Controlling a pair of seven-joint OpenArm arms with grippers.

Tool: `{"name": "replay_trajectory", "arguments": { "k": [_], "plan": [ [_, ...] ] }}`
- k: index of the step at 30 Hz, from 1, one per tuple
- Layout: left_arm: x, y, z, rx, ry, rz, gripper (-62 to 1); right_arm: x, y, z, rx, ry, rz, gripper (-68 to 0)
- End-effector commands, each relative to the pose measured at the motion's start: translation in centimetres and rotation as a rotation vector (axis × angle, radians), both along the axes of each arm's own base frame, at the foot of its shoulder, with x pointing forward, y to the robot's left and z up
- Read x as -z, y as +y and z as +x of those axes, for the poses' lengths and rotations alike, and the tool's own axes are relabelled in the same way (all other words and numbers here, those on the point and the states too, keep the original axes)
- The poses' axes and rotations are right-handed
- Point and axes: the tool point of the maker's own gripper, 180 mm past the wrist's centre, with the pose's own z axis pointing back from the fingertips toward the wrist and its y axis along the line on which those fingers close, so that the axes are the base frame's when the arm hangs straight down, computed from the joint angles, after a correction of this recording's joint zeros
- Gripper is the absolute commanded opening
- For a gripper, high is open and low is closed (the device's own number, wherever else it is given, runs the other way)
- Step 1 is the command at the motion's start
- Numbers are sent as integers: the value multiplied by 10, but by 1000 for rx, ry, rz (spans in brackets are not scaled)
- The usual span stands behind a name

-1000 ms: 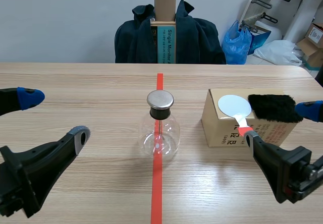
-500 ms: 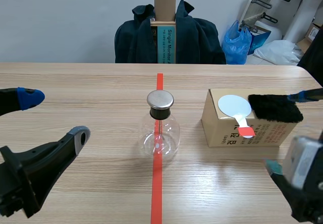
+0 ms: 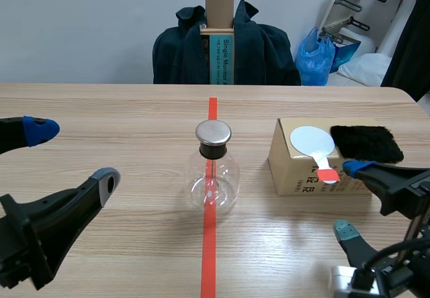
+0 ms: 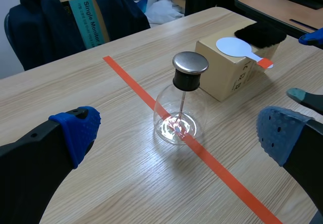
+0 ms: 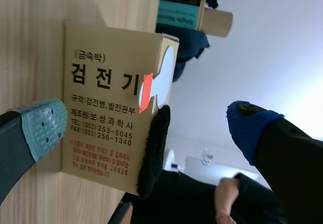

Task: Do the electroscope experiment.
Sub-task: 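Pick up the white charging plate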

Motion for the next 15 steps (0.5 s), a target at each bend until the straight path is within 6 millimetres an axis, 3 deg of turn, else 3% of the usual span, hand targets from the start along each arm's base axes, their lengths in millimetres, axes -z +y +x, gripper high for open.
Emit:
{"name": "replay_trajectory", "arguments": {
  "k": [1,5,15],
  "plan": [
    [-7,-2,1,1,-23,-18,14,-19,4,18,15,-85,17,4],
    [-8,-2,1,1,-23,-19,14,-8,11,28,60,-81,22,4],
    [-7,-2,1,1,-23,-18,14,-13,18,52,186,-119,54,4]
  ]
}}
